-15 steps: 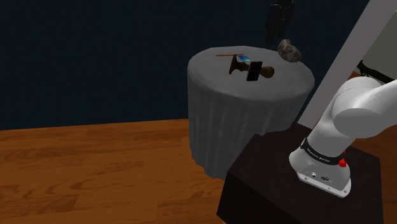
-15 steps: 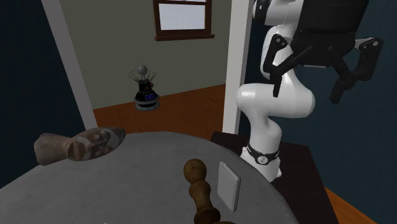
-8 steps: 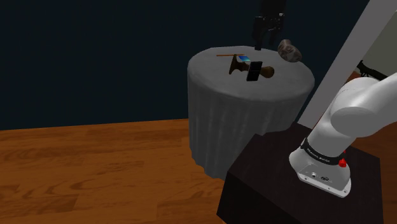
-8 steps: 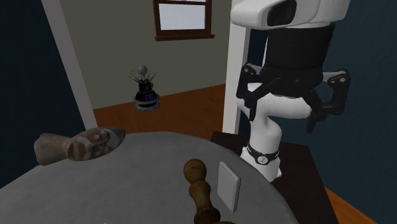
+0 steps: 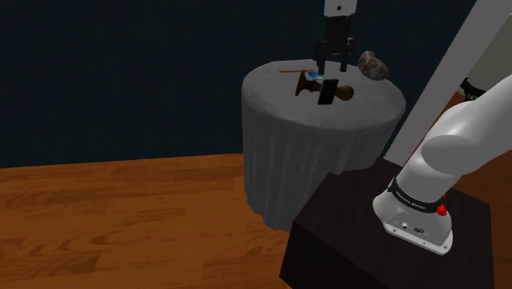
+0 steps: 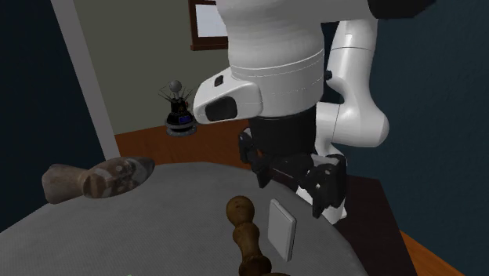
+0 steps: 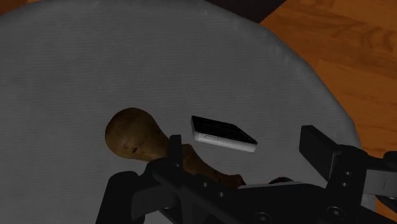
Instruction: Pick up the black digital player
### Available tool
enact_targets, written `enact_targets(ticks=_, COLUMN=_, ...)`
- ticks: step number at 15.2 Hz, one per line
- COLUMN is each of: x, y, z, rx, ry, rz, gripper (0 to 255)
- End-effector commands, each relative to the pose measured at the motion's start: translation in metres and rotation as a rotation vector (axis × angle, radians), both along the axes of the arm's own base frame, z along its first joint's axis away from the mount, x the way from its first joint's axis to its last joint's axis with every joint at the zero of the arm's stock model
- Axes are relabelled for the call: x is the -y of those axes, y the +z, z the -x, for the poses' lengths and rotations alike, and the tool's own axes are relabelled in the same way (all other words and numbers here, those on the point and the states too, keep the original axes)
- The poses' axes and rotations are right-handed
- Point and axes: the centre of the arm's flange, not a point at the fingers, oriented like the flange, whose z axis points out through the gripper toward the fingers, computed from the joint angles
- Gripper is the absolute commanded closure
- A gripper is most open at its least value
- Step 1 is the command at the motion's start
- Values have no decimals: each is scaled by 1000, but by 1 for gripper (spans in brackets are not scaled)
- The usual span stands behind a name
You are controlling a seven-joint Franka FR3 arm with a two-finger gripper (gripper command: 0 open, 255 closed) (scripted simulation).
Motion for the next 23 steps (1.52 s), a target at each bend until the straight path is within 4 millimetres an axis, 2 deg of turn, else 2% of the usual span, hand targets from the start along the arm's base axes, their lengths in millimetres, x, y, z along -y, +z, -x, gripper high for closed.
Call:
enact_targets(ticks=1, x=10, y=-14, z=-4, rx=-11, ry=-30, rz=-5, gripper=0)
enact_targets(ticks=7, x=10, y=-46, z=-4, rx=-11, ry=-30, rz=-5, gripper=0)
enact_targets(ticks=9, x=10, y=-49, z=-4, rx=-11, ry=-30, rz=-5, gripper=0)
enact_targets(ticks=10, x=9, y=-48, z=-3, rx=-11, ry=-30, rz=-5, gripper=255)
enact_targets(ticks=19, x=10, y=-49, z=-4, rx=-11, ry=-30, rz=-5, gripper=255)
enact_targets(ticks=23, x=10, y=-28, z=-4, rx=-11, ry=-30, rz=-5, gripper=255)
